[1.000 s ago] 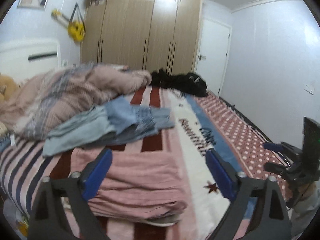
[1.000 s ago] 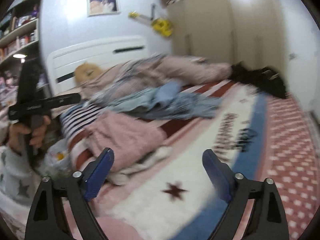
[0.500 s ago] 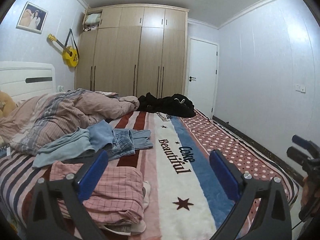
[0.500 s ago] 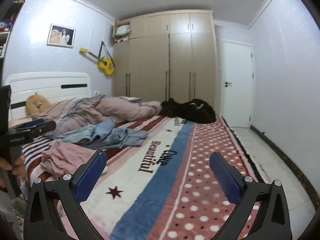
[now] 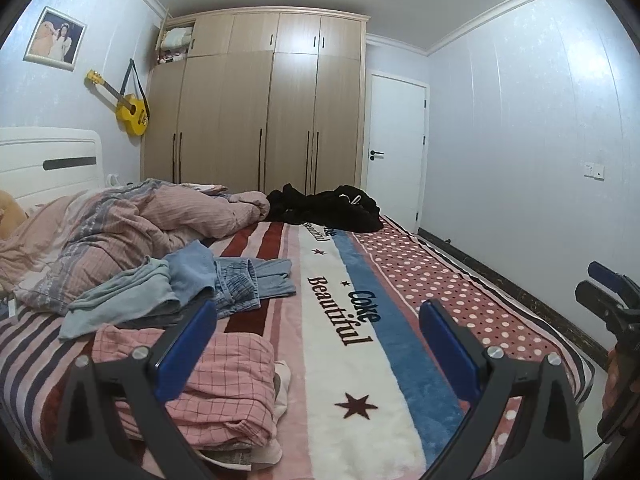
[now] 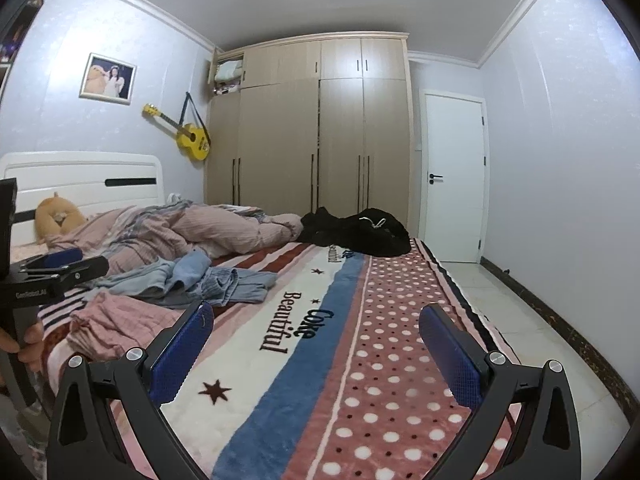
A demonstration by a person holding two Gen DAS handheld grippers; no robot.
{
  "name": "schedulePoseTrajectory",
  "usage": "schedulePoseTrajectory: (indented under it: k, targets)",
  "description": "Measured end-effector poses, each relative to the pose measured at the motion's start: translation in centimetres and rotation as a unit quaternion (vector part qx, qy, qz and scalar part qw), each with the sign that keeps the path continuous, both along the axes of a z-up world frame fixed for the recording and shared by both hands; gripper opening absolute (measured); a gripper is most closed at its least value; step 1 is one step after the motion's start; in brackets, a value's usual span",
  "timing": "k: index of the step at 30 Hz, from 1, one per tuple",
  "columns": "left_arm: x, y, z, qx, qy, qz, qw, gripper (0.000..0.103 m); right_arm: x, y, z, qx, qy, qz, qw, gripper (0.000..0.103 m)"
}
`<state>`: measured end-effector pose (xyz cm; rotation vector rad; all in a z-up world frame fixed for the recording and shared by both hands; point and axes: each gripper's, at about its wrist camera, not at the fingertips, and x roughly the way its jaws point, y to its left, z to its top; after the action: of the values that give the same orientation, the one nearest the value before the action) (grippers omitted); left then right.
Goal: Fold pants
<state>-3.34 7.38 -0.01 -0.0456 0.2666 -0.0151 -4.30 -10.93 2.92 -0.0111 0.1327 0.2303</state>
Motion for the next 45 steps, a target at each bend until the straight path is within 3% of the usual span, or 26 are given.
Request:
schedulePoseTrajectory:
  k: [45]
  targets:
    - [0.29,-0.48,-0.48,-0.004,0.005,0.009,0.9999,0.100,-0.47,-0.84,0.50,0.005,0.000,-0.007,1.000,0.103]
